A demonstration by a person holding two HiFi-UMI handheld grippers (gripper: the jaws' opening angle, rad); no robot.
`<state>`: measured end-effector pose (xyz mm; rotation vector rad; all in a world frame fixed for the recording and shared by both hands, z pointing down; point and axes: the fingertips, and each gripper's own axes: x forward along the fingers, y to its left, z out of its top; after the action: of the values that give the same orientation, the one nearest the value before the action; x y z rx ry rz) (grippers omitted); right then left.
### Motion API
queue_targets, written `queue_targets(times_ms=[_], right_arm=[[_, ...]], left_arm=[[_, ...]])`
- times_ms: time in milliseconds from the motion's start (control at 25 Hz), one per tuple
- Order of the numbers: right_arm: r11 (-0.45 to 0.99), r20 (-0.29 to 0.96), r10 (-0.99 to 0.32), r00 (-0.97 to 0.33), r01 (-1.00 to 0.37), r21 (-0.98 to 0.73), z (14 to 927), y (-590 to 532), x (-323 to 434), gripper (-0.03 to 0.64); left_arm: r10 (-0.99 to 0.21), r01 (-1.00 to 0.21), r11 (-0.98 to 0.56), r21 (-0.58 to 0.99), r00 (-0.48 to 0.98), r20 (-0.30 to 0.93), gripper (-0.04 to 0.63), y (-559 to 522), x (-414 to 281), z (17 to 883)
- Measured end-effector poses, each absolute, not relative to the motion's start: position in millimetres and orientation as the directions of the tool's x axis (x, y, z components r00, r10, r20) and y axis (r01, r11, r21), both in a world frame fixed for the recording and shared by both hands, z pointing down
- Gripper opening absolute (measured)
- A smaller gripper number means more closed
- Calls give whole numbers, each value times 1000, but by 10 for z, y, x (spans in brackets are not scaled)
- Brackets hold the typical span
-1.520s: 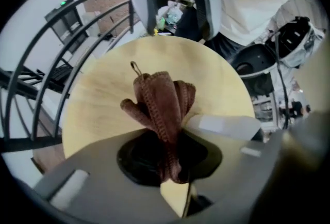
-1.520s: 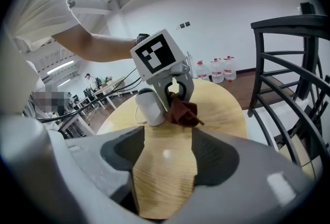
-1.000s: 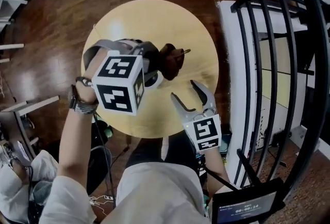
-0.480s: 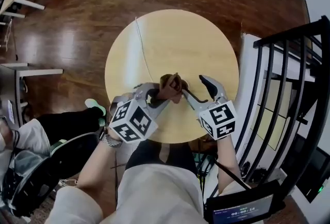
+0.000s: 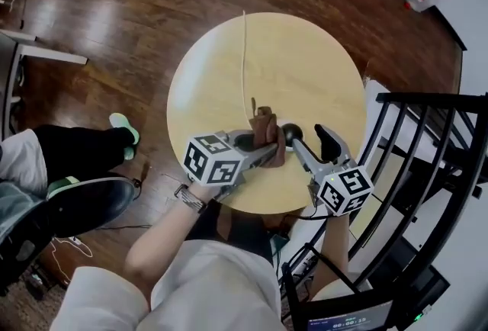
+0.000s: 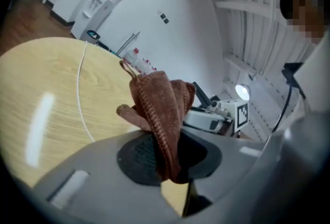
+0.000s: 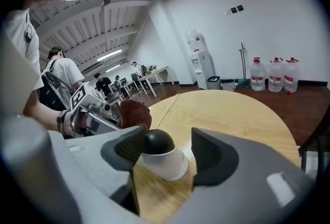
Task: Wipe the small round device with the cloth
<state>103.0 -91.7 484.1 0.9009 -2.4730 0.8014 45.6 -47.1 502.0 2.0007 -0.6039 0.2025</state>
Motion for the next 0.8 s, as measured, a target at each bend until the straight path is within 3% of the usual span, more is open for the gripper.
queue_targets(times_ms=[280,520,800], right_arm=[[585,457,-494,-740,-672,-455,4825,-912,1083,283],[610,462,-512,-724,-685,-397,4787,-957,1157,284],[585,458,-568,-684,-727,-360,4752,-898,1050,282]], left_arm=[[-374,-382,-393,836,897,235,84,-475,436,5078],[-370,-444,-401,802,879,302,84,-475,471,5371],[-384,-592,-379,712,800,461,83,-473,365,5585]])
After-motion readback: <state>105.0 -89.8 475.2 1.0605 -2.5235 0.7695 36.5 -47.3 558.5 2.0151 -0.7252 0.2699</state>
